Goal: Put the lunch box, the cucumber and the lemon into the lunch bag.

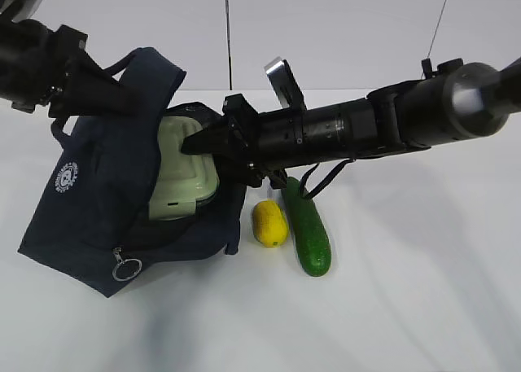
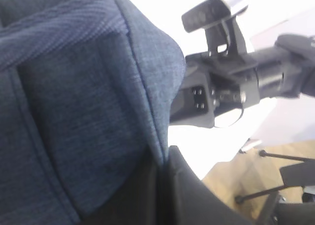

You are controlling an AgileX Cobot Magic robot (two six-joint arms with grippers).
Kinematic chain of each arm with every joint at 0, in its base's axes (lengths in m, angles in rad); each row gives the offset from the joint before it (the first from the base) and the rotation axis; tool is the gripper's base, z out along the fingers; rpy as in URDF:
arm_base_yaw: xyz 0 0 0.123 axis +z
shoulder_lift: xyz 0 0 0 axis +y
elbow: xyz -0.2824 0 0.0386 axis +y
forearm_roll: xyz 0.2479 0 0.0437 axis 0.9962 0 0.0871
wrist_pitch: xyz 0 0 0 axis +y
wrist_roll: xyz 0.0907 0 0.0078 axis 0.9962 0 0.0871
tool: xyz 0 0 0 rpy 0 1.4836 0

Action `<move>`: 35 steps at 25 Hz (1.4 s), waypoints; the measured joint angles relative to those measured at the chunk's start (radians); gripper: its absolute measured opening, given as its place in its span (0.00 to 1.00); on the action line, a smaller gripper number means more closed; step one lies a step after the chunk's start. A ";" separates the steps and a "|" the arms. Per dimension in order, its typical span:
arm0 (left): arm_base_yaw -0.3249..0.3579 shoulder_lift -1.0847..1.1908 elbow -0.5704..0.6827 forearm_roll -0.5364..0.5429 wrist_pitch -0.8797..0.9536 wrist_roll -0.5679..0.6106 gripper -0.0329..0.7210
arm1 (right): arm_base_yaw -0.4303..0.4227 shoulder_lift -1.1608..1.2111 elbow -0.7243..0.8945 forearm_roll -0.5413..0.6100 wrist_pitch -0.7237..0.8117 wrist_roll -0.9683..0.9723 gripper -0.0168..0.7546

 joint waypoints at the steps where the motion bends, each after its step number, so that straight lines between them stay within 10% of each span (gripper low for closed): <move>1: 0.000 0.008 0.000 0.011 -0.008 0.002 0.03 | 0.002 0.012 -0.004 0.005 -0.002 -0.002 0.53; 35: 0.000 0.119 -0.003 0.027 -0.084 0.020 0.03 | 0.058 0.203 -0.194 0.015 -0.126 -0.008 0.53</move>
